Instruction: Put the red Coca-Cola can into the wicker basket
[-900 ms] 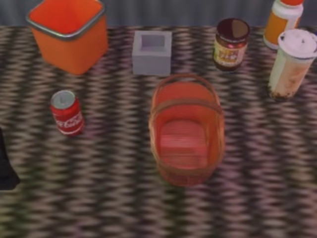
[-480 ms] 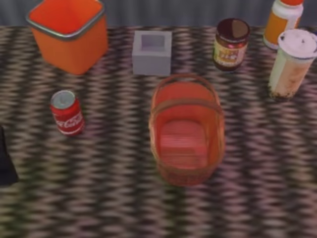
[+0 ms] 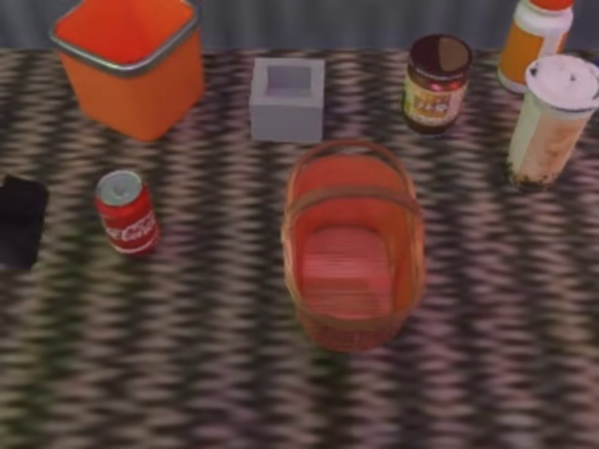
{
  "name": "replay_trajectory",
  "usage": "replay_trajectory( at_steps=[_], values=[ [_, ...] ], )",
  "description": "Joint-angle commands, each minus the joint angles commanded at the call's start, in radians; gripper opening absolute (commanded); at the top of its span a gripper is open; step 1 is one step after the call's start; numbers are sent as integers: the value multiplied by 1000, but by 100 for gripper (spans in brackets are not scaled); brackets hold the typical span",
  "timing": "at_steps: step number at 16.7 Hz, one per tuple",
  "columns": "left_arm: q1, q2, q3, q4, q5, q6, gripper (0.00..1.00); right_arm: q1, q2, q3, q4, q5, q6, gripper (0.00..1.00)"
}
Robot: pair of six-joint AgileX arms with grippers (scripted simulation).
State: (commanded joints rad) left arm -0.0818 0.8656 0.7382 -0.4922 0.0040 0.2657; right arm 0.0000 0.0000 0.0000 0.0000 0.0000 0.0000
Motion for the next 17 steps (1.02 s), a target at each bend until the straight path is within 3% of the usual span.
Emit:
replay_trajectory(
  at_steps=[10, 17],
  values=[
    [-80, 1009, 807, -491, -1, 275, 100, 0, 0, 0, 0, 0, 0, 100],
    [-106, 1326, 1061, -679, -1, 367, 100, 0, 0, 0, 0, 0, 0, 100]
  ],
)
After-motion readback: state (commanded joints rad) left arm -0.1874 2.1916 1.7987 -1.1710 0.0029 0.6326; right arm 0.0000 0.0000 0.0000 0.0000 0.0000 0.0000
